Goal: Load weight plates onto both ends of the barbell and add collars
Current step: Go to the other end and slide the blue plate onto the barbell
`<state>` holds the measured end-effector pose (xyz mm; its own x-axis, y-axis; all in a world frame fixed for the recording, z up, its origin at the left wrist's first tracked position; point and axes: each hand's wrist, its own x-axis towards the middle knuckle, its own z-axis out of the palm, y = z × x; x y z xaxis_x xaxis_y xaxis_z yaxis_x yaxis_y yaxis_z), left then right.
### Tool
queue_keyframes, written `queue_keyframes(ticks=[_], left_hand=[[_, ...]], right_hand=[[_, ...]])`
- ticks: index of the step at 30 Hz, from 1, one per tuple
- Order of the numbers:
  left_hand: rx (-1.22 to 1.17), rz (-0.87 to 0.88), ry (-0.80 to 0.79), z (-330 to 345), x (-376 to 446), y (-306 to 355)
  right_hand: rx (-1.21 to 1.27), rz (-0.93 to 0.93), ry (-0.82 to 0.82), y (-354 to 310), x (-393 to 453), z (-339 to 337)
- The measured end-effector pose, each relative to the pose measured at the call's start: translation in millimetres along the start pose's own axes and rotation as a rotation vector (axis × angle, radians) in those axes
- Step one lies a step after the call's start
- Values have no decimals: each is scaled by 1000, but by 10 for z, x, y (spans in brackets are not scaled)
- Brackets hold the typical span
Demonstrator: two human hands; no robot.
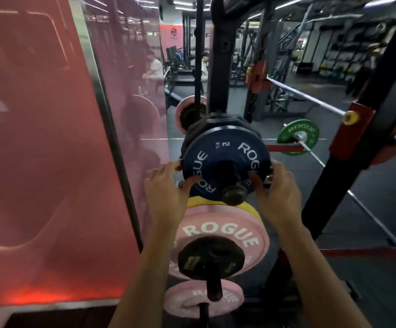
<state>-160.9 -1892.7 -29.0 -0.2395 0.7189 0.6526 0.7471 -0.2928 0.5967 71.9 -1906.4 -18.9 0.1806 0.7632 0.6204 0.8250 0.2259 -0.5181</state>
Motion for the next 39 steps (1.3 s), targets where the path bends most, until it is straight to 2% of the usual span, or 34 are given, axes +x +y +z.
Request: queue_keyframes(ticks=[4, 14, 18, 27, 31, 39], left_hand=[[-104, -41, -64, -40, -43, 33], [-231, -24, -44, -244, -276, 69], [-319, -7, -25, -330, -446, 84], [-266, 96, 38, -593, -1086, 249], [-289, 86, 11, -629, -1405, 576], [-379, 139, -113, -389, -2245, 1818]], right_hand=[[28, 17, -18, -2, 33, -13], [66, 91, -68, -120, -195, -342], [111, 110, -135, -154, -362, -536], [217, 29, -136, -11, -945, -1002], [209, 38, -108, 156, -1290, -1386], [79, 116, 91, 832, -2048, -2773]])
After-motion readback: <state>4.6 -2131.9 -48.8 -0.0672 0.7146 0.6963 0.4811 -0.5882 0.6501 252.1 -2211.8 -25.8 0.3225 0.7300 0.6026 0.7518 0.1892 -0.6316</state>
